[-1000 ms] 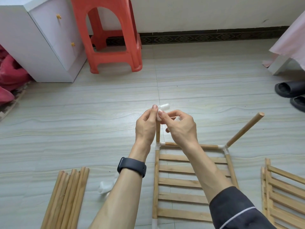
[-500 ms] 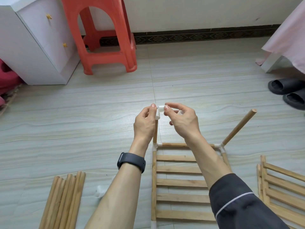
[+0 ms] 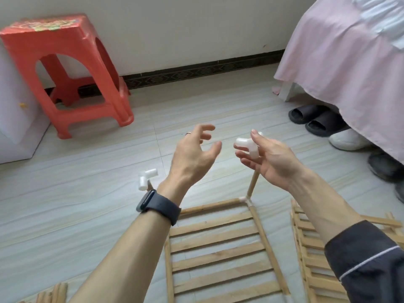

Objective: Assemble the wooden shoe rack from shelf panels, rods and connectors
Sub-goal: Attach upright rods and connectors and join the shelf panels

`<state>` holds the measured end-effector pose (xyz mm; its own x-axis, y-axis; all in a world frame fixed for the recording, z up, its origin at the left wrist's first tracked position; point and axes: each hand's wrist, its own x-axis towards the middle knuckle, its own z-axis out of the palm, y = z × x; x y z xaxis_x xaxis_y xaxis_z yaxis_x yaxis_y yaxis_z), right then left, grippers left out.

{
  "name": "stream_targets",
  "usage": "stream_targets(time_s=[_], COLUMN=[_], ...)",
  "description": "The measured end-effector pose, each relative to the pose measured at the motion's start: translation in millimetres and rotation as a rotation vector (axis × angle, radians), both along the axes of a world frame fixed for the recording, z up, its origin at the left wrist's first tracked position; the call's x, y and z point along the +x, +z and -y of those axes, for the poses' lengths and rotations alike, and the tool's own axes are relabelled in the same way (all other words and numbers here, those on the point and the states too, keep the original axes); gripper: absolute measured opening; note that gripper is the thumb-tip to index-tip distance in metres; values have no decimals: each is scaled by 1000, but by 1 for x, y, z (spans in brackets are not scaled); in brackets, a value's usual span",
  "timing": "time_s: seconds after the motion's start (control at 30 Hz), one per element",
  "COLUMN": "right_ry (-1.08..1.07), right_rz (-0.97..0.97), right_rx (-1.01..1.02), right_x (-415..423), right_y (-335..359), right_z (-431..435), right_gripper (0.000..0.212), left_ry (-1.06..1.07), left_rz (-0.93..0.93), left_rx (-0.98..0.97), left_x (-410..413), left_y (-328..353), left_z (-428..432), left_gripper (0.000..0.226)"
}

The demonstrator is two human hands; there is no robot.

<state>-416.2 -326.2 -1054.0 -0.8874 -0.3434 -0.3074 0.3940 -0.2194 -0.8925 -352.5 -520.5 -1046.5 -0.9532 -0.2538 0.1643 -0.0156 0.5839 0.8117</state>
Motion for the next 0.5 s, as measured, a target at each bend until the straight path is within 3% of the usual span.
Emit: stream_targets(time_s=[0.1, 0.3, 0.4, 0.5], right_ry=[11, 52, 8, -152], right_rz=[-8, 24, -52, -297], right_rx=[39, 63, 275, 641], right_x=[-1, -11, -21, -36], right_y=[-5, -20, -26, -38], right_z=[-28, -61, -70, -84], right_gripper=[41, 54, 53, 24], left_ry=[-322, -335, -305, -172], left_rz=[28, 25, 24, 103], left_rx=[-86, -377, -411, -365], left_x=[-22, -46, -48, -52], left_y=[2, -16, -25, -28], left_z=[-53, -80, -79, -71], left_gripper=[46, 25, 20, 25])
